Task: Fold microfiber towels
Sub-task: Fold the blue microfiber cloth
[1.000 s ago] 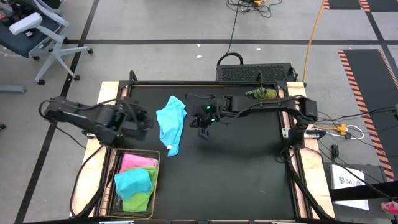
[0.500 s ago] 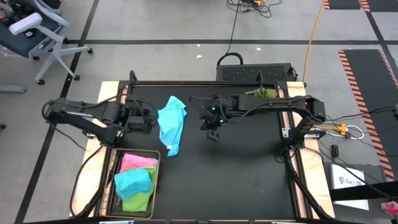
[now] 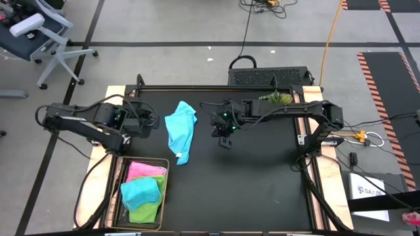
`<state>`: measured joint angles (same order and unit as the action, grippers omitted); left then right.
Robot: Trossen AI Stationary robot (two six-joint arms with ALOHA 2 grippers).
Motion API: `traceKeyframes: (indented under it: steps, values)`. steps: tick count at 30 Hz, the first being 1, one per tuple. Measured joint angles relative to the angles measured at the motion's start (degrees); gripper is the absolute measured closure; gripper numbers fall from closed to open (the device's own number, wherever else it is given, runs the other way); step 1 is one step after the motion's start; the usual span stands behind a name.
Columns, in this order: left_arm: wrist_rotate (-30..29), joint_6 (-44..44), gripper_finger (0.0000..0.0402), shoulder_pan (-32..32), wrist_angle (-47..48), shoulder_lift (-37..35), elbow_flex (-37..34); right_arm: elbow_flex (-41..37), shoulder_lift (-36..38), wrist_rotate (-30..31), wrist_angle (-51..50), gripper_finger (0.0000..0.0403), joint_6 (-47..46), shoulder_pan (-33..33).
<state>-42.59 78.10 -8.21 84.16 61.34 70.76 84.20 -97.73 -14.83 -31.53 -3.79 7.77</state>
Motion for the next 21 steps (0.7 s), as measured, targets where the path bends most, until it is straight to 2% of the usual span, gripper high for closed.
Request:
traceKeyframes:
  steps: [21]
  values:
    - [0.0, -0.4, 0.0229, 0.0, 0.0, 0.0, 0.0, 0.0, 0.0, 1.6, 0.0, 0.0403, 0.0, 0.0]
